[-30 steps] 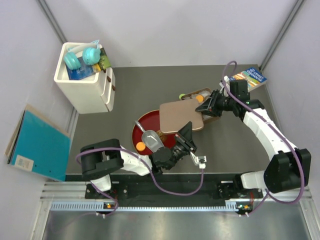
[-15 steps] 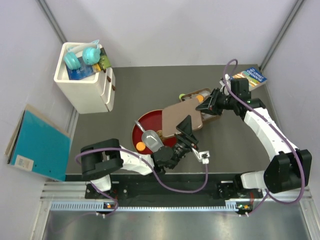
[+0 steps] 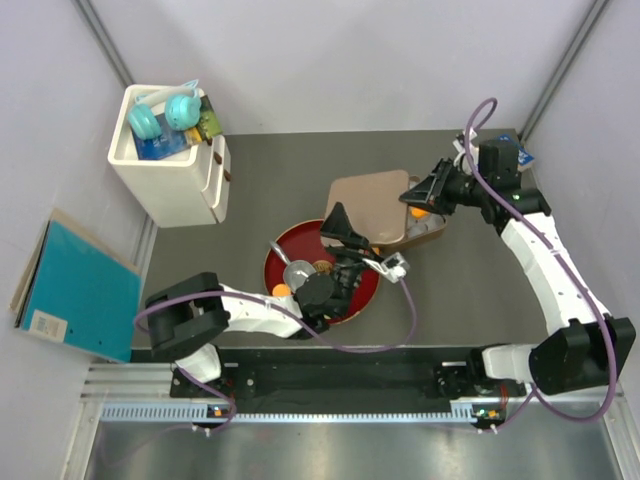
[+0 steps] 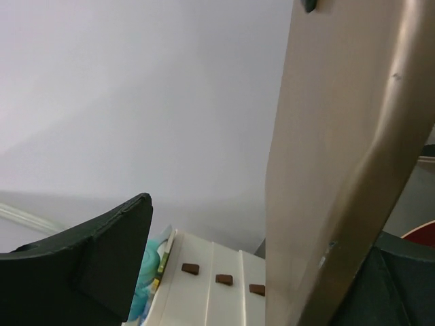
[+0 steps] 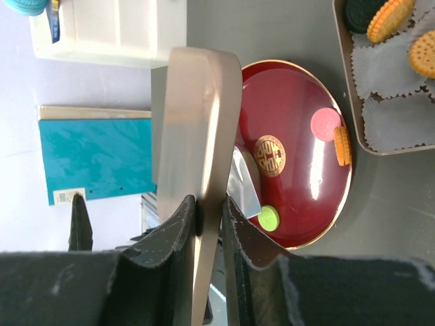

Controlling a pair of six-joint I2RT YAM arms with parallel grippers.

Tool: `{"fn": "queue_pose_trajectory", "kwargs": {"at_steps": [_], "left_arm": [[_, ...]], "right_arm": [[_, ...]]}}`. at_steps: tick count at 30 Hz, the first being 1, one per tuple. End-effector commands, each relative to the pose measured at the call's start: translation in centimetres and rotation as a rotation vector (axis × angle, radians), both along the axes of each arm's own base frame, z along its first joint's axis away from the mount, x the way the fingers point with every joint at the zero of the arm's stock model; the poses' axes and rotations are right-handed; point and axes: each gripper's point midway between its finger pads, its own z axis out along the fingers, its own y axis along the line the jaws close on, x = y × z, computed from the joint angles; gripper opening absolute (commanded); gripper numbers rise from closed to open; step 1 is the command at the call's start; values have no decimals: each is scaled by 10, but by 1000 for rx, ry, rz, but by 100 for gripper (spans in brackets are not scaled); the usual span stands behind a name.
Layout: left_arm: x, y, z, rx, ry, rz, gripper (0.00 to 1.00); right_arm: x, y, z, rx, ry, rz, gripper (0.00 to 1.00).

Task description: Pack the cookies

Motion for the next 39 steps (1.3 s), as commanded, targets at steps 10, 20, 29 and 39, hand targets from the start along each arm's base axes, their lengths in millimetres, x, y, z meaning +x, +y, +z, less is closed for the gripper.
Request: {"fn": "queue_pose_trajectory", "kwargs": {"at_steps": [10, 20, 29, 39], "left_arm": [[9, 105, 32, -638, -4, 199, 95], [17, 150, 0, -819, 114, 428, 99], [27, 169, -22, -1106, 413, 383, 91], [30, 179, -20, -1099, 368, 382, 85]], "right_arm": [[52, -28, 50, -20, -193, -154, 0], [91, -58, 32, 2, -227, -409, 0], [110, -54, 4, 67, -218, -432, 0], [121, -38, 41, 204, -360, -362, 0]]}}
